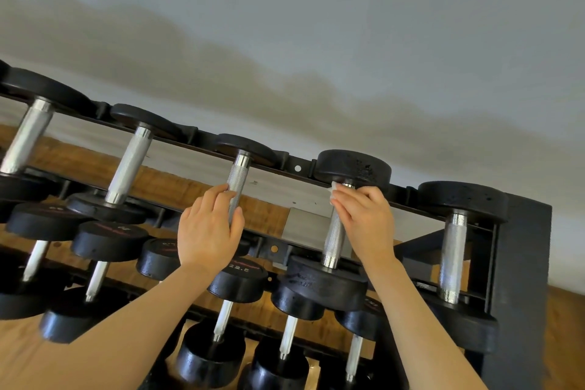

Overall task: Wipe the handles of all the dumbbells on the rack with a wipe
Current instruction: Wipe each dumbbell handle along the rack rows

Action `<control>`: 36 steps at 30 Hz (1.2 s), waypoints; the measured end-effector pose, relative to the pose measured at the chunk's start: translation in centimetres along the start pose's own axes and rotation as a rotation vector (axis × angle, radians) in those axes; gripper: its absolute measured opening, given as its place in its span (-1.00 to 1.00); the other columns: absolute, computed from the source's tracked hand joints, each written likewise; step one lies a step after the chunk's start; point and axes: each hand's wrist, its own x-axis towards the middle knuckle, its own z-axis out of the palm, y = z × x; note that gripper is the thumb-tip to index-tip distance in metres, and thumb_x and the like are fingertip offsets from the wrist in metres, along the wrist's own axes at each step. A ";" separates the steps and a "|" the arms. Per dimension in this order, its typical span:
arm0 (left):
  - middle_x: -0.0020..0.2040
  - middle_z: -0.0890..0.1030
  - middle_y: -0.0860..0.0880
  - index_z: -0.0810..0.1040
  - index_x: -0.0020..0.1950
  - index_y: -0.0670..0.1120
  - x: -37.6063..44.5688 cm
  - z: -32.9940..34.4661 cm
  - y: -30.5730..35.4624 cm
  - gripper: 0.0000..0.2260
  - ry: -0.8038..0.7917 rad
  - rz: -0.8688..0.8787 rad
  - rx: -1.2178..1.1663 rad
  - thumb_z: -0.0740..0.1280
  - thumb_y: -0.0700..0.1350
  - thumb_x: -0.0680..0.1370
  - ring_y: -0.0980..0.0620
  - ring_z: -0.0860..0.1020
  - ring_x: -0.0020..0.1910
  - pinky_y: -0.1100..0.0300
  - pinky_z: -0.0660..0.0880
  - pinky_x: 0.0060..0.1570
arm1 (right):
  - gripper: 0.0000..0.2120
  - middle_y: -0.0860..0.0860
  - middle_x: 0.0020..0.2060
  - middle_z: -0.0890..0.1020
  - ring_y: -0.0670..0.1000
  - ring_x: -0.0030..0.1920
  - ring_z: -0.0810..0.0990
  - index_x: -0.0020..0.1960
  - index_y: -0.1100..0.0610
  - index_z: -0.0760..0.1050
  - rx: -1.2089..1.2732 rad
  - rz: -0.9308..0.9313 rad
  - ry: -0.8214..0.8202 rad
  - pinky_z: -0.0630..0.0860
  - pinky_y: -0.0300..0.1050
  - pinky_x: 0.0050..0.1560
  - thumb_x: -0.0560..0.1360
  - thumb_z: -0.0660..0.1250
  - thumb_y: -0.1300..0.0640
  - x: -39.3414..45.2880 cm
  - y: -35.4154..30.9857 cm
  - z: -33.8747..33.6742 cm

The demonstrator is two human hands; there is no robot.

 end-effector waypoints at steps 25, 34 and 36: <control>0.25 0.57 -0.12 0.56 0.22 -0.16 0.0 0.5 -0.3 -0.72 0.056 0.024 0.006 0.26 -0.06 0.58 -0.11 0.60 0.06 0.01 0.58 -0.10 | -0.85 -0.04 0.02 0.69 -0.10 0.01 0.66 0.02 0.09 0.67 0.048 0.040 -0.167 0.63 -0.14 -0.05 0.46 0.45 0.15 0.2 -1.2 -0.6; 0.24 0.57 -0.12 0.57 0.20 -0.18 0.0 0.4 -0.3 -0.64 0.056 0.044 0.007 0.19 -0.01 0.55 -0.12 0.60 0.05 0.00 0.58 -0.12 | -0.83 0.04 0.02 0.59 0.00 -0.08 0.49 -0.02 0.08 0.68 0.039 0.150 0.040 0.45 -0.20 -0.10 0.40 0.47 0.08 -1.3 -1.1 -0.6; 0.24 0.57 -0.12 0.57 0.20 -0.17 -0.1 0.4 -0.3 -0.64 0.055 0.043 0.006 0.18 -0.01 0.55 -0.12 0.60 0.06 0.00 0.58 -0.12 | -0.80 0.04 -0.03 0.59 0.01 -0.01 0.47 0.00 0.11 0.67 0.109 0.196 0.082 0.41 -0.25 0.02 0.38 0.50 0.16 -2.1 -1.5 -0.4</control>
